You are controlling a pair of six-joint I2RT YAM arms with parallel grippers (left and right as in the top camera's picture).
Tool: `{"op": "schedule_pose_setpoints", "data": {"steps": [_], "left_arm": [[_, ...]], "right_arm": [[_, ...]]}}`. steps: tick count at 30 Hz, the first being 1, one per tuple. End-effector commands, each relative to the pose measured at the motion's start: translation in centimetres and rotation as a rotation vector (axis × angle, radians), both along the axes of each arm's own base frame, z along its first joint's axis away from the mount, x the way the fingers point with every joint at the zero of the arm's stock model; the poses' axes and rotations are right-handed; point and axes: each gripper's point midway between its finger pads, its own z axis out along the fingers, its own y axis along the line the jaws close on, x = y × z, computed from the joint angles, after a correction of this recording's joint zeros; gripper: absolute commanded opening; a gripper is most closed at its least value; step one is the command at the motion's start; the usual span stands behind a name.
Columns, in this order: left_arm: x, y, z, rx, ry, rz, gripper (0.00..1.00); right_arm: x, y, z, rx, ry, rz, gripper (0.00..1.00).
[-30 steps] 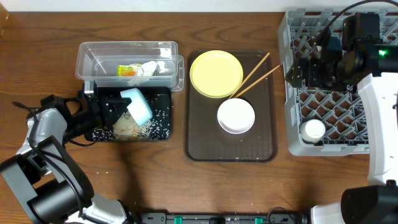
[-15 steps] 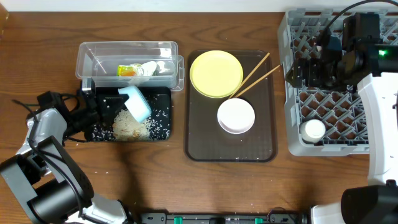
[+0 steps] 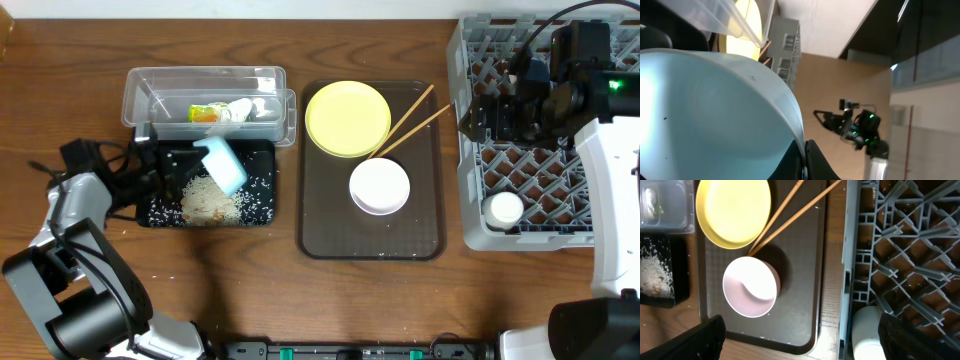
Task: Sort waste into correct bins and load items into the dishwasher rack
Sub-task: 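Carry the light-blue bowl left and tip the rice onto the black tray, then return the empty light-blue bowl to the brown tray with the left gripper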
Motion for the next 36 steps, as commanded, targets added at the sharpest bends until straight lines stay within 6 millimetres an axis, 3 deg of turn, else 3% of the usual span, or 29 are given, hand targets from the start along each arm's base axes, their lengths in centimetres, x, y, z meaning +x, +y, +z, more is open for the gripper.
{"op": "schedule_pose_setpoints", "data": {"steps": [1, 4, 6, 9, 12, 18, 27, 31, 34, 35, 36], "left_arm": [[0.3, -0.3, 0.0, 0.04, 0.037, 0.001, 0.06], [-0.2, -1.6, 2.1, -0.04, -0.002, -0.042, 0.06], [-0.7, -3.2, 3.5, 0.005, -0.067, -0.086, 0.06], [-1.7, -6.4, 4.5, 0.202, -0.128, -0.143, 0.06], [-2.9, -9.6, 4.3, 0.492, -0.182, -0.18, 0.06], [-5.7, -15.0, 1.4, 0.945, -0.252, -0.303, 0.06], [-10.4, -23.0, -5.8, 1.243, -0.375, -0.676, 0.06], [-11.8, -25.0, -8.5, 1.303, -0.383, -0.794, 0.06], [-11.8, -25.2, -8.9, 1.332, -0.366, -0.83, 0.08], [-11.7, -25.3, -8.9, 1.333, -0.363, -0.832, 0.13], [-11.7, -25.3, -9.0, 1.334, -0.363, -0.832, 0.25]], "right_arm": [[0.0, 0.5, 0.8, 0.001, -0.025, 0.019, 0.95], [-0.1, 0.5, 0.7, 0.001, -0.021, 0.019, 0.95], [-0.1, 0.5, 0.7, 0.0, -0.021, 0.019, 0.95], [-0.1, 0.5, 0.7, 0.001, -0.021, 0.019, 0.95], [-0.1, 0.5, 0.8, 0.001, -0.023, 0.019, 0.95], [0.0, 0.5, 0.8, 0.001, -0.025, 0.019, 0.95], [0.4, 0.5, 1.0, 0.001, -0.045, 0.019, 0.95], [0.3, 0.5, 0.9, 0.001, -0.04, 0.019, 0.95], [0.3, 0.5, 0.9, 0.002, -0.04, 0.019, 0.95], [0.3, 0.6, 0.9, 0.007, -0.04, 0.021, 0.95], [0.3, 0.8, 1.0, 0.016, -0.04, 0.025, 0.95]]}}
